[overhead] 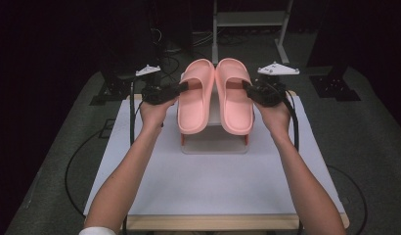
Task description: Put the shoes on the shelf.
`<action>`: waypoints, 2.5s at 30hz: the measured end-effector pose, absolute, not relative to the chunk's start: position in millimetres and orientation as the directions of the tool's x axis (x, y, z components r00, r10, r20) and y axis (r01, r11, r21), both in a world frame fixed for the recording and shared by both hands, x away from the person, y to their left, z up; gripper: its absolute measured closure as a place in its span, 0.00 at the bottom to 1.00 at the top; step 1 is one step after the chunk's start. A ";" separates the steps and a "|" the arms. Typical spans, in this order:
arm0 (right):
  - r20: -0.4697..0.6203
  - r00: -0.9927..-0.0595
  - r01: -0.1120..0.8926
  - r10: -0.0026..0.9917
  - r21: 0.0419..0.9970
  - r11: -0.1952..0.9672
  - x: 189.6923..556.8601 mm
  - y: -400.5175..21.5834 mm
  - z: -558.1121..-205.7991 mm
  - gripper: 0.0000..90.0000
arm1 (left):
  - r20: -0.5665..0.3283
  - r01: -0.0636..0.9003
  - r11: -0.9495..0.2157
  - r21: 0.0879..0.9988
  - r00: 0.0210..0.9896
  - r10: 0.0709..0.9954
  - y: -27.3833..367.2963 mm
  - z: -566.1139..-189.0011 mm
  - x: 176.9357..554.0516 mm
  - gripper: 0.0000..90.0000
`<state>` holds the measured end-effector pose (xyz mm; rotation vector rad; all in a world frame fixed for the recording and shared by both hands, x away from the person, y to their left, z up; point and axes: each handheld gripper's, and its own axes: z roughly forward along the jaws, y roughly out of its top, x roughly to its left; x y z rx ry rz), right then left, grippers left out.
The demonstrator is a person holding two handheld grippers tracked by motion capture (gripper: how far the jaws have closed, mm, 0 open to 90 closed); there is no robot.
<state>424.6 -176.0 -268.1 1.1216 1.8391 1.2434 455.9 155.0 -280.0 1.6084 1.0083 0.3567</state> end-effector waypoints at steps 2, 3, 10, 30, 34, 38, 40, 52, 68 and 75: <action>-0.044 -0.429 0.296 0.902 0.937 0.187 425.7 -175.6 -268.5 0.72 | -0.281 0.416 0.016 0.909 0.584 0.762 154.3 -279.4 456.6 0.64; -0.045 -0.428 0.295 0.903 0.937 0.186 426.4 -175.7 -268.7 0.72 | -0.279 0.416 0.014 0.909 0.583 0.763 154.2 -279.3 457.0 0.64; -0.026 -0.419 0.309 0.908 0.936 0.169 432.2 -174.7 -270.8 0.71 | -0.281 0.422 0.015 0.907 0.576 0.768 152.4 -280.1 461.6 0.64; 0.019 -0.401 0.347 0.916 0.928 0.133 452.2 -171.6 -282.2 0.70 | -0.284 0.436 0.024 0.900 0.544 0.790 148.5 -290.1 479.8 0.63; 0.027 -0.396 0.355 0.918 0.926 0.126 457.6 -170.7 -286.0 0.70 | -0.288 0.438 0.029 0.899 0.539 0.792 146.9 -290.8 483.4 0.62; 0.033 -0.392 0.360 0.919 0.925 0.120 462.0 -170.4 -288.4 0.70 | -0.290 0.448 0.027 0.894 0.530 0.797 145.4 -291.7 488.3 0.62; 0.038 -0.389 0.363 0.920 0.925 0.115 464.6 -170.1 -289.8 0.69 | -0.291 0.447 0.029 0.894 0.530 0.796 144.2 -292.8 490.3 0.61; 0.047 -0.374 0.391 0.926 0.913 0.112 475.3 -168.4 -295.2 0.68 | -0.301 0.468 0.029 0.883 0.520 0.799 138.7 -299.8 498.6 0.60; 0.069 -0.359 0.402 0.931 0.911 0.087 482.3 -164.4 -298.2 0.67 | -0.294 0.470 0.020 0.883 0.518 0.803 136.1 -299.6 501.5 0.59; 0.069 -0.359 0.402 0.931 0.911 0.087 481.3 -162.7 -297.8 0.66 | -0.293 0.467 0.020 0.884 0.521 0.802 135.3 -299.9 501.5 0.59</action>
